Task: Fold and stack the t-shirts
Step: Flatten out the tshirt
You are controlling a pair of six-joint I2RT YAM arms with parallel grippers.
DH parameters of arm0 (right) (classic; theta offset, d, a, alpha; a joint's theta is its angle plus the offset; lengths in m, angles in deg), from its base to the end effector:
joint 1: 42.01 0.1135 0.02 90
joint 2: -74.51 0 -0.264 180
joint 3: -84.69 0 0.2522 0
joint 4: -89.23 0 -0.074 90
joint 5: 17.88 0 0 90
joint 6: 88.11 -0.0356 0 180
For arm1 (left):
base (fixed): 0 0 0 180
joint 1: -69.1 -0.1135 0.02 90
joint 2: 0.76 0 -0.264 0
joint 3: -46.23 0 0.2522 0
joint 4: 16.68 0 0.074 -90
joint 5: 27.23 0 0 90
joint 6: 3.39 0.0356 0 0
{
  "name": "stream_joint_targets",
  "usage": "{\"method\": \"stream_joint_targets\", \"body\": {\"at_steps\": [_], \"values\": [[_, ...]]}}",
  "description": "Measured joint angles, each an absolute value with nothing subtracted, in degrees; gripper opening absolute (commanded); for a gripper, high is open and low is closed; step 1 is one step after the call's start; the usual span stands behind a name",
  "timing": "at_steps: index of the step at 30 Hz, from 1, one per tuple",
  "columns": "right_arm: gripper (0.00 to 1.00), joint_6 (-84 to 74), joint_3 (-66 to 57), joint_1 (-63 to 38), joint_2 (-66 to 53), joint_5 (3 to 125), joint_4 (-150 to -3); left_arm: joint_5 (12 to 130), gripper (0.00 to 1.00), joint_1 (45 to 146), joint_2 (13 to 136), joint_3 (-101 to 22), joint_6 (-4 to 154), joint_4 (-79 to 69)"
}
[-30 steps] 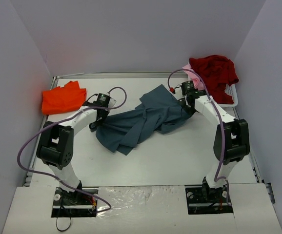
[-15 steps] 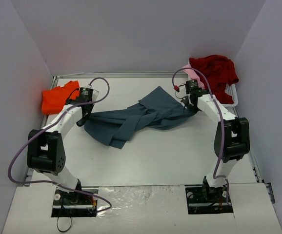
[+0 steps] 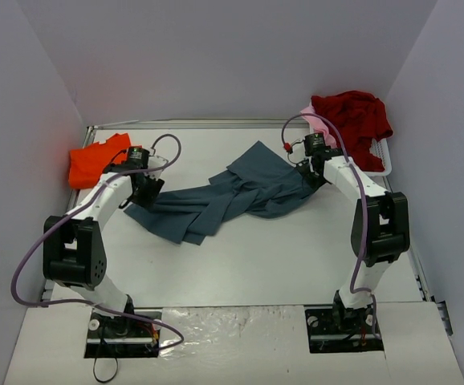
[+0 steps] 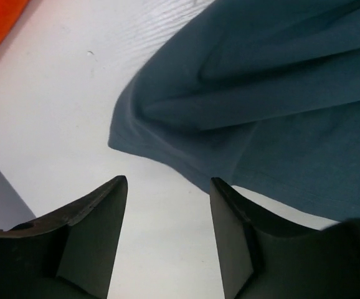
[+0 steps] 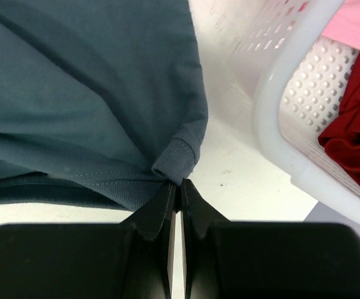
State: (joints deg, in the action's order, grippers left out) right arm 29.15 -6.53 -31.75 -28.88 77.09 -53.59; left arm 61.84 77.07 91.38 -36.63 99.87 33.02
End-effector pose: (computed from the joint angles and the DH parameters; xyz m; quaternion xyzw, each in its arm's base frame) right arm 0.3931 0.0680 0.2341 -0.2870 0.8919 -0.0915 0.3372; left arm 0.3321 -0.0459 0.2427 0.1754 0.9475 0.0202 0.2668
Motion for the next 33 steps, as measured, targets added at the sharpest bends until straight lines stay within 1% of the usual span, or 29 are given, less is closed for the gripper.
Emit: {"method": "stream_joint_targets", "body": {"at_steps": [3, 5, 10, 14, 17, 19, 21, 33], "values": [[0.00, 29.13, -6.37, -31.75, -28.88, 76.31, -53.54, 62.58, 0.66, 78.14, 91.27, -36.65, 100.17, 34.18], [0.00, 29.13, -6.37, -31.75, -28.88, 75.93, -53.59, 62.01, 0.67, 79.27, 90.90, -36.76, 100.63, 34.81], [0.00, 28.93, -6.37, -31.75, -28.88, 75.15, -53.61, 57.69, 0.66, 85.07, 85.72, -37.55, 102.49, 35.60], [0.00, 28.69, -6.37, -31.75, -28.88, 74.58, -53.61, 57.49, 0.57, 96.13, 79.05, -37.61, 103.73, 36.30], [0.00, 28.28, -6.37, -31.75, -28.88, 74.21, -53.61, 59.26, 0.56, 103.58, 77.61, -37.61, 104.15, 37.06], [0.00, 27.99, -6.37, -31.75, -28.88, 74.10, -53.61, 60.77, 0.56, 106.53, 78.31, -37.37, 104.37, 37.61], [0.00, 27.62, -6.37, -31.75, -28.90, 73.99, -53.61, 61.58, 0.54, 108.21, 79.88, -36.74, 104.65, 38.11], [0.00, 27.14, -6.37, -31.75, -29.47, 73.57, -53.63, 63.70, 0.53, 112.08, 90.09, -31.34, 104.56, 38.20]]}}
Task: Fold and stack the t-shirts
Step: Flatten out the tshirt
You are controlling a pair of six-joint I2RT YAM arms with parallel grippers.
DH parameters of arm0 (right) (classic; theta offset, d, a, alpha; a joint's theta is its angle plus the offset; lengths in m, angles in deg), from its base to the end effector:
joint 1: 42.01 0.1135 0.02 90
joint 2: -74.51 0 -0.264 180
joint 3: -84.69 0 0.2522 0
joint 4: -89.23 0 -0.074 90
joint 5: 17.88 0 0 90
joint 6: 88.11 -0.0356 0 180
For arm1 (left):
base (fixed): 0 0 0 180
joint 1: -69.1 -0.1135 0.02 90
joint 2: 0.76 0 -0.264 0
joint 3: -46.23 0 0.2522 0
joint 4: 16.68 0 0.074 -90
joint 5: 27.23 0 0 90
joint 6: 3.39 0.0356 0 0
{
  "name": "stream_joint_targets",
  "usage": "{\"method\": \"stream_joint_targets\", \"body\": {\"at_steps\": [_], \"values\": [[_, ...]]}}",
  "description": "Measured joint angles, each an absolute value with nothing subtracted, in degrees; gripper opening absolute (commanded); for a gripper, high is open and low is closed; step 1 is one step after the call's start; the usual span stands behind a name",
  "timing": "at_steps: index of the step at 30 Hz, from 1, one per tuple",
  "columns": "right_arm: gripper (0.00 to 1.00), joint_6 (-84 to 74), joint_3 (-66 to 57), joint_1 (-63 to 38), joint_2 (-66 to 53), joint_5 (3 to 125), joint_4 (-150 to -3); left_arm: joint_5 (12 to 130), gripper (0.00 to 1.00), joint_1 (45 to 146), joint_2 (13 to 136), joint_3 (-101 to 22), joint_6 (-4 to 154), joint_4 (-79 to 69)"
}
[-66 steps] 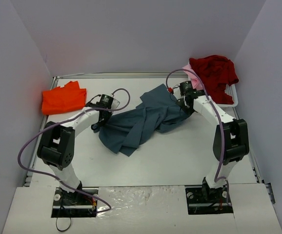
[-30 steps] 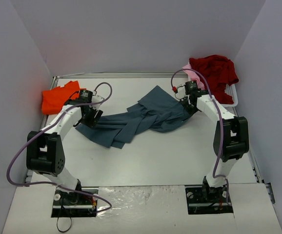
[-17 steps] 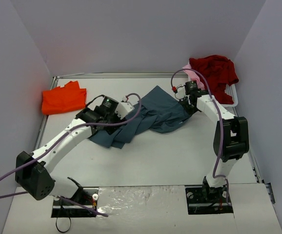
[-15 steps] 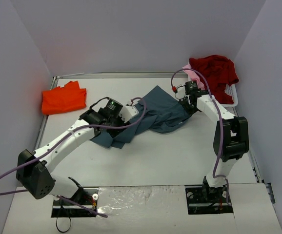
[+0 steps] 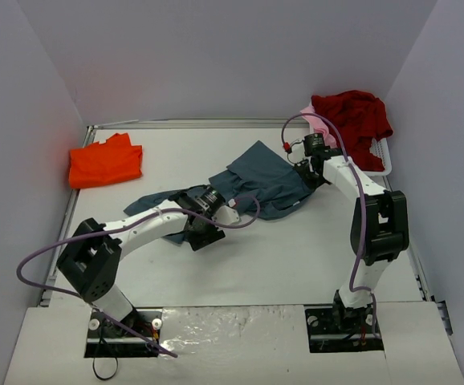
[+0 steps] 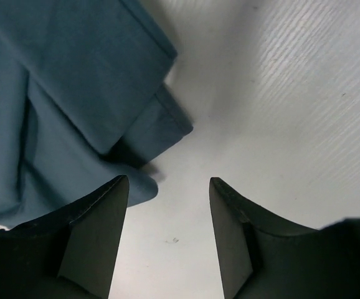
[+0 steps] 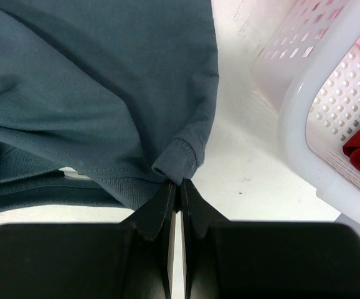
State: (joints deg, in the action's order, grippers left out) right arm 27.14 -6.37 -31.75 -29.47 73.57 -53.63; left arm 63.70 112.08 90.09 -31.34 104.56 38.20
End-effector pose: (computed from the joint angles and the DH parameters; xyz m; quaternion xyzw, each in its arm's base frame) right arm 0.3937 0.0704 0.2293 -0.2825 0.8964 -0.0563 0.3370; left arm 0.2265 -0.2119 0.2178 0.4991 0.8455 -0.0488 0.1832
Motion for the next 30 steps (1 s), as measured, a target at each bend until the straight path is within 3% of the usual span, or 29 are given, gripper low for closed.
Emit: {"method": "stream_joint_targets", "body": {"at_steps": [13, 30], "values": [[0.00, 26.99, -6.37, -31.75, -29.54, 73.60, -53.70, 64.29, 0.44, 114.79, 97.19, -31.34, 103.89, 35.77], [0.00, 26.99, -6.37, -31.75, -29.54, 73.62, -54.07, 61.71, 0.42, 114.79, 100.01, -31.49, 102.86, 33.59]]}}
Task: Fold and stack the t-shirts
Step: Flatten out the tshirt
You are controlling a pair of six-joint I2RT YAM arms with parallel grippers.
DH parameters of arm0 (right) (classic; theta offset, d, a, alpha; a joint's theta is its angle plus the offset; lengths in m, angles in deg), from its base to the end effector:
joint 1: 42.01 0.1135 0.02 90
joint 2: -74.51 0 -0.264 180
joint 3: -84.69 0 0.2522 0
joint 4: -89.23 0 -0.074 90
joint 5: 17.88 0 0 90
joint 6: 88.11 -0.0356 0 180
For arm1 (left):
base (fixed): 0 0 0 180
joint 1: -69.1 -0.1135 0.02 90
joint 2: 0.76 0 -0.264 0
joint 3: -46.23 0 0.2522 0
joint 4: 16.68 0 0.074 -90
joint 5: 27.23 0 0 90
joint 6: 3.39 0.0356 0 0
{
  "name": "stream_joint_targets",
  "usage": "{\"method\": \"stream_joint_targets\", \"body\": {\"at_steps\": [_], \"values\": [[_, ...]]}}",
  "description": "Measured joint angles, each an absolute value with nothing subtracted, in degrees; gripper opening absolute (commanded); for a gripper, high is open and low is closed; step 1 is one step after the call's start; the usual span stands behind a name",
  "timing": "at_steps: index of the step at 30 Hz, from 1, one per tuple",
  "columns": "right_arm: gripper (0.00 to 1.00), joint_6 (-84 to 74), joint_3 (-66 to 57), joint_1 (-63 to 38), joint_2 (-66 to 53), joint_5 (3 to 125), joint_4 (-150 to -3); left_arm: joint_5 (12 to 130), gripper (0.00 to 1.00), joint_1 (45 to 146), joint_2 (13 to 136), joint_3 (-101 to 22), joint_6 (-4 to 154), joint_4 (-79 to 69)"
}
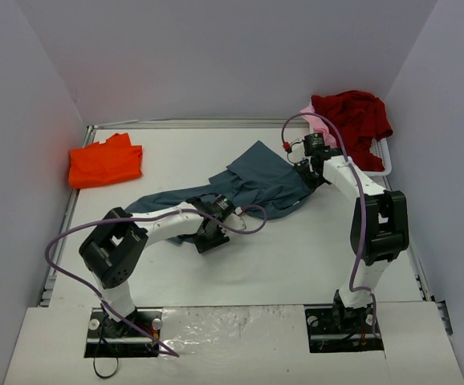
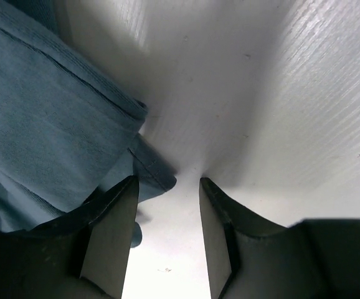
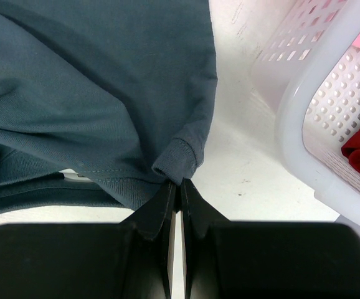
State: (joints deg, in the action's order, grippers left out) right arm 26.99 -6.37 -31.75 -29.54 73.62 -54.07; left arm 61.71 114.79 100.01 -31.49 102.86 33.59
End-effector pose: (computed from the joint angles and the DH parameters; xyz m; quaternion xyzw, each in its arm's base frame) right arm 0.3945 0.0705 0.2293 -0.2808 0.8957 -0.0567 0.3401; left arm 0.2330 -0.2377 0.1691 0.5080 0.8490 -0.0280 0.1426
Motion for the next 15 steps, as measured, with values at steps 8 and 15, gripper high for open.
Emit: {"method": "stream_joint_targets", "body": {"at_steps": [8, 15], "values": [[0.00, 26.99, -6.37, -31.75, -29.54, 73.64, -54.11, 59.85, 0.25, 114.90, 101.67, -32.89, 102.47, 33.22], [0.00, 26.99, -6.31, -31.75, -29.54, 73.64, -54.11, 58.62, 0.17, 114.90, 102.83, -33.94, 102.49, 32.95]]}}
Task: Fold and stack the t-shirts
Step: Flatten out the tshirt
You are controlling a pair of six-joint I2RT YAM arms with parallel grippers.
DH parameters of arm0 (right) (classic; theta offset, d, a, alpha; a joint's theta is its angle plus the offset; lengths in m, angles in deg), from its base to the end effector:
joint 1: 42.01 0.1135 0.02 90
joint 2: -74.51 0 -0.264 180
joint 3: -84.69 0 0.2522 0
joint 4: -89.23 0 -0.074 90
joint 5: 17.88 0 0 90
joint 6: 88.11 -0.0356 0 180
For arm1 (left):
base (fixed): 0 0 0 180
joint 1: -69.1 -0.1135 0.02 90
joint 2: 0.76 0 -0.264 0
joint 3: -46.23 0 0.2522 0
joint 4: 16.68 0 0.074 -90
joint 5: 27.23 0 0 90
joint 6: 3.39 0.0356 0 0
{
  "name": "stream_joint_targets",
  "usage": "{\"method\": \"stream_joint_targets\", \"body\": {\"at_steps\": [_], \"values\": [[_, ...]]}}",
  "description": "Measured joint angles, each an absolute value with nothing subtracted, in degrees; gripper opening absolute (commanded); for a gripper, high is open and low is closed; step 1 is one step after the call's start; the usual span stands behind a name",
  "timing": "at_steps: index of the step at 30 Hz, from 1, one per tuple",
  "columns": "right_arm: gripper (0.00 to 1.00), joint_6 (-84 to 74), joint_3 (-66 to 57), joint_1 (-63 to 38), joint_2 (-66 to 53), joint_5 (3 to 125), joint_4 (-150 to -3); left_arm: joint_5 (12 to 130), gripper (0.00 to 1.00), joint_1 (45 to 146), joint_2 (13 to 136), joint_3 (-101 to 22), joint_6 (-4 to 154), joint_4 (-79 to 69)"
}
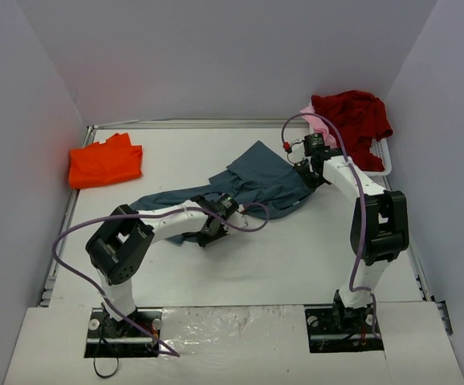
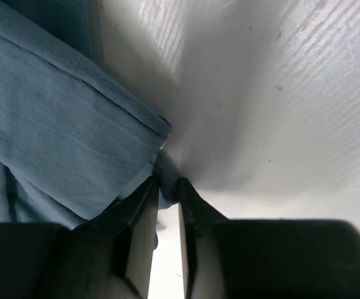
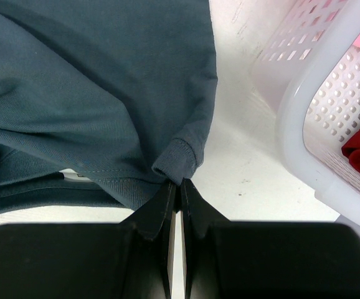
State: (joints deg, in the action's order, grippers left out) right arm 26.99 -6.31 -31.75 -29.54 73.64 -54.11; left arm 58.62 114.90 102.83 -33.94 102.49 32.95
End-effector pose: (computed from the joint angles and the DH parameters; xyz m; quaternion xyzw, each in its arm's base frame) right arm 0.3944 0.0704 0.2291 -0.2807 0.8958 -0.0568 0.3399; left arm 0.2426 -0.2458 0.1651 0.5021 0.8514 -0.0034 0.1515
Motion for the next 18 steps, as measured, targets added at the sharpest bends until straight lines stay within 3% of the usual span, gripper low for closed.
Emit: {"method": "stream_joint_targets", "body": {"at_steps": [3, 10, 18], "values": [[0.00, 26.99, -6.04, -31.75, -29.54, 73.70, -54.26, 57.97, 0.03, 114.77, 103.25, -34.16, 102.44, 32.63], [0.00, 27.01, -5.56, -31.75, -29.54, 74.10, -54.57, 58.47, 0.02, 111.95, 101.69, -34.12, 102.49, 32.19], [0.00, 27.01, -5.59, -31.75, -29.51, 74.23, -54.61, 60.66, 0.02, 97.59, 84.32, -39.43, 103.32, 37.15]]}}
